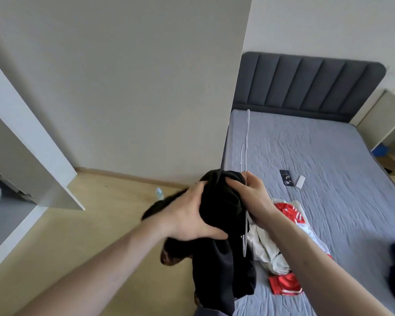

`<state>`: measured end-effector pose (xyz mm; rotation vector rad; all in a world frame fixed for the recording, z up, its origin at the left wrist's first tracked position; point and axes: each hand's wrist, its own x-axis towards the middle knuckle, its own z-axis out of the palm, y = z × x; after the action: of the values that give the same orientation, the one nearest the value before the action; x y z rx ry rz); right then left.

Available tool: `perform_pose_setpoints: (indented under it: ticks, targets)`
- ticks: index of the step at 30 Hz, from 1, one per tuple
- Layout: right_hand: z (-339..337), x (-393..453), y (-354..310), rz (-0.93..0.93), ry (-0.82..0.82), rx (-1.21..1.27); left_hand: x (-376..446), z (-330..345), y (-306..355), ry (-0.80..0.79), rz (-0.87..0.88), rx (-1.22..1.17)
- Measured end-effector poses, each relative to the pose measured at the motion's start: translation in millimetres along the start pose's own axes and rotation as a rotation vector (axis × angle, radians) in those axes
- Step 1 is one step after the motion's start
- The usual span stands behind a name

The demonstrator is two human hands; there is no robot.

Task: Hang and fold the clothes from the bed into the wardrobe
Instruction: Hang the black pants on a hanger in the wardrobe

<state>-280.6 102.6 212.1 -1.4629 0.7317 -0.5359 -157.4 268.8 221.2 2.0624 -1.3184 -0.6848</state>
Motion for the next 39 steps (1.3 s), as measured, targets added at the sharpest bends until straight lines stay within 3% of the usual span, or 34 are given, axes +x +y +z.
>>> perform_pose_setpoints:
  ticks: [4,8,12,15,18,22,26,32,37,39]
  targets:
    - [6,-1,-5,0.027,-0.120,0.053,11,13,-7,0.216,-0.026,-0.129]
    - [-15,-9,-5,0.018,-0.190,0.025,19,-3,-23,0.214,-0.014,-0.239]
    - [-35,-30,30,0.024,-0.159,-0.210,26,-16,-19,0.252,-0.068,-0.590]
    - [-31,-46,65,0.094,-0.147,-0.396,33,-27,-7,0.176,-0.119,-0.818]
    - [-21,-51,90,0.136,-0.122,-0.453,39,-40,5,0.107,-0.152,-0.926]
    - [-29,-40,83,-0.008,0.104,-0.493,46,-69,-4,0.148,-0.157,-0.964]
    - [-51,-25,36,-0.111,0.205,-0.292,45,-99,-39,0.153,-0.170,-0.689]
    - [-67,-8,-23,-0.123,0.219,0.045,46,-115,-109,0.233,-0.274,-0.281]
    - [-71,-1,-48,-0.060,0.179,0.051,38,-106,-133,0.201,-0.443,0.229]
    - [-65,1,-53,-0.047,0.148,0.020,32,-86,-115,0.162,-0.362,0.407]
